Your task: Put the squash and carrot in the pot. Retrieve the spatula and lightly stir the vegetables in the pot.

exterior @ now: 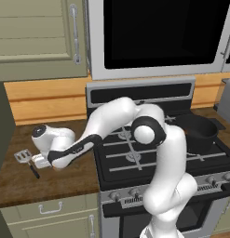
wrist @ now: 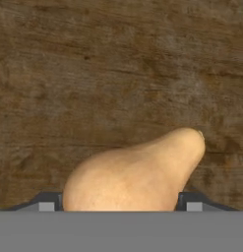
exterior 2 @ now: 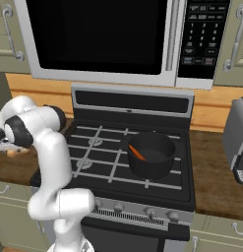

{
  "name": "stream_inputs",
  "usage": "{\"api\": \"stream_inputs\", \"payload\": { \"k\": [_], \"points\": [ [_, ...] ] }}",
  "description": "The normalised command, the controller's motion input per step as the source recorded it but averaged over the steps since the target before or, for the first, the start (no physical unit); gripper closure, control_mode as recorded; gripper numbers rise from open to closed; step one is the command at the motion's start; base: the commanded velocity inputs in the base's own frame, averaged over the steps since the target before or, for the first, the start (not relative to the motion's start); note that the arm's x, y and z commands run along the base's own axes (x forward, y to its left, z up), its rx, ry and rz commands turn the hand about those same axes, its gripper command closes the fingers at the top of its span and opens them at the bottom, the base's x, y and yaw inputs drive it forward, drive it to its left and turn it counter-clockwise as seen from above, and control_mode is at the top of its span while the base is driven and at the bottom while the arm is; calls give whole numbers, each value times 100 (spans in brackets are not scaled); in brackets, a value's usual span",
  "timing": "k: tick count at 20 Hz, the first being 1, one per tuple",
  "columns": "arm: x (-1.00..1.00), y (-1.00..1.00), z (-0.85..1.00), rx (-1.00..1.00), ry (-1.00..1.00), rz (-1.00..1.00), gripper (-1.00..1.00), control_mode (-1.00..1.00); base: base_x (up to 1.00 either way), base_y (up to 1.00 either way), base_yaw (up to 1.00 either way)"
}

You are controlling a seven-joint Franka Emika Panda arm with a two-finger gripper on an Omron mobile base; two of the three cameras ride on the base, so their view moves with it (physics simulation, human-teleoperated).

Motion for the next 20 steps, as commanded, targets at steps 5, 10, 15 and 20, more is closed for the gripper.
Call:
{"api": "stream_inputs", "payload": {
  "k": [5,10,15,20],
  "points": [
    [-90,-95,23,-4,-12,0,100,-100,0,0,0],
    [-87,-100,78,-12,-18,5,100,-100,0,0,0],
    [-63,-100,100,-7,-7,3,100,-100,0,0,0],
    [-35,-100,100,2,1,0,100,-100,0,0,0]
  ]
}}
